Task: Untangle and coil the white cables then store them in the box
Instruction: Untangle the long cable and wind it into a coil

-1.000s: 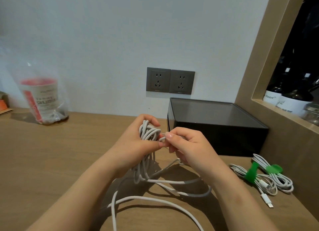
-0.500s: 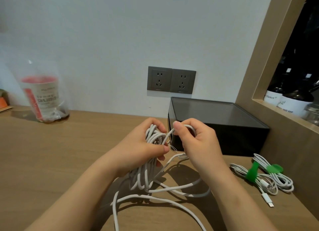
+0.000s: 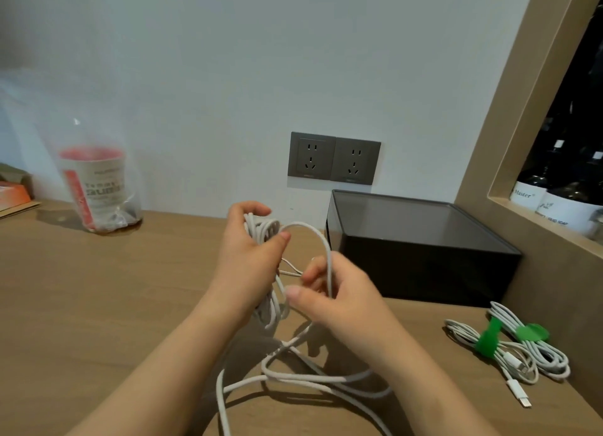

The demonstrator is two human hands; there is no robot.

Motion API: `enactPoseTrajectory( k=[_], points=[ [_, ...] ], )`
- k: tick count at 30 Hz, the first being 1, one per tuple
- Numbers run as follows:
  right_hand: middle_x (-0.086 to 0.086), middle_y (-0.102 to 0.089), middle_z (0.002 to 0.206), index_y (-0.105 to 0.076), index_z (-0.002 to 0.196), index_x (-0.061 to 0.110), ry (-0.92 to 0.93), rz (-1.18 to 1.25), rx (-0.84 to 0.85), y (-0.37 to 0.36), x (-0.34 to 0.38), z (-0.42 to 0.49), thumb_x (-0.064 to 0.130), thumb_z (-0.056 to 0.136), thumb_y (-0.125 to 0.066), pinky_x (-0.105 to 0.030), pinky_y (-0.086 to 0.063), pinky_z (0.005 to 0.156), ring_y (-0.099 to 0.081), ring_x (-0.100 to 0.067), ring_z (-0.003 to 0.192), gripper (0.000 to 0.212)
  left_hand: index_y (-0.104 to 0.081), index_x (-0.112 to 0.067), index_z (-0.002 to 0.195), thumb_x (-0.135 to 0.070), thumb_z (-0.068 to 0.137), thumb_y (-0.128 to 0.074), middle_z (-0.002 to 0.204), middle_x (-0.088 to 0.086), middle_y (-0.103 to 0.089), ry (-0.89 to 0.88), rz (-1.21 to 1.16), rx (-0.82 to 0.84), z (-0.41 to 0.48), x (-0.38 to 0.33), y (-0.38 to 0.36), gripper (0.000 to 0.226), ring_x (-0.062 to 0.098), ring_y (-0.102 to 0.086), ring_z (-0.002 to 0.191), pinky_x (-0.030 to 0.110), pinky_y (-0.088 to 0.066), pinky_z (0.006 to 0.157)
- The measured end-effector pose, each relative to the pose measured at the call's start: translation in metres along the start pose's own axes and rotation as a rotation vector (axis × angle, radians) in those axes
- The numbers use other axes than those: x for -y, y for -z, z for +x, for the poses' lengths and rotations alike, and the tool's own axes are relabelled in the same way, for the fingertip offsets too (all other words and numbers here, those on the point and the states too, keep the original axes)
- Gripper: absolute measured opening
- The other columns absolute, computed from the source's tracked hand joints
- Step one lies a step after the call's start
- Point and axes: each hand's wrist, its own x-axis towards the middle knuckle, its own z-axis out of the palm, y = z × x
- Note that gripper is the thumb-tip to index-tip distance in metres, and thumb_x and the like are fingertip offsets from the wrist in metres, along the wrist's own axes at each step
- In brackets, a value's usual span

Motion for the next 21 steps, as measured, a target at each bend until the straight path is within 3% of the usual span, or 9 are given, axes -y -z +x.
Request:
enactPoseTrajectory(
  k=[5, 10, 17, 21],
  points=[
    [0.007, -0.057, 0.083, -0.053, 0.083, 0.03, 0.057, -0.197, 0.023, -0.013, 0.0, -0.001, 0.034, 0.073, -0.075, -0.033, -0.055, 0.072, -0.056, -0.01, 0.068, 0.025, -0.048, -0.039, 0.095, -0.001, 0.089, -0.057, 0.063, 0.002, -0.053, 0.11, -0.195, -0.073, -0.001, 0.002, 0.0, 0.039, 0.01, -0.05, 0.048, 0.031, -0.044, 0.049],
    [0.015, -0.05, 0.074, -0.051, 0.067, 0.035, 0.283, -0.343, -0.082, -0.009, -0.006, 0.0, 0.029, 0.076, -0.074, -0.014, -0.045, 0.067, -0.051, -0.003, 0.076, 0.025, -0.05, -0.026, 0.091, 0.001, 0.09, -0.054, 0.069, 0.004, -0.056, 0.285, -0.452, -0.009, -0.002, -0.001, -0.001, 0.027, 0.011, -0.054, 0.049, 0.029, -0.048, 0.048],
    [0.023, -0.046, 0.07, -0.066, 0.081, 0.026, 0.421, -0.384, -0.162, -0.011, -0.013, 0.004, 0.033, 0.078, -0.071, -0.008, -0.039, 0.066, -0.05, 0.001, 0.077, 0.009, -0.048, -0.025, 0.089, 0.004, 0.088, -0.054, 0.064, 0.005, -0.053, 0.341, -0.568, -0.083, -0.002, 0.0, -0.003, 0.029, 0.011, -0.053, 0.044, 0.025, -0.048, 0.042],
    [0.023, -0.045, 0.081, -0.066, 0.094, 0.024, 0.384, -0.401, -0.1, -0.013, -0.011, 0.004, 0.035, 0.078, -0.071, -0.007, -0.04, 0.07, -0.047, 0.004, 0.082, 0.02, -0.046, -0.025, 0.089, 0.001, 0.09, -0.053, 0.051, 0.001, -0.055, 0.327, -0.606, -0.118, -0.002, 0.003, -0.005, 0.027, 0.011, -0.053, 0.042, 0.026, -0.049, 0.043]
  ],
)
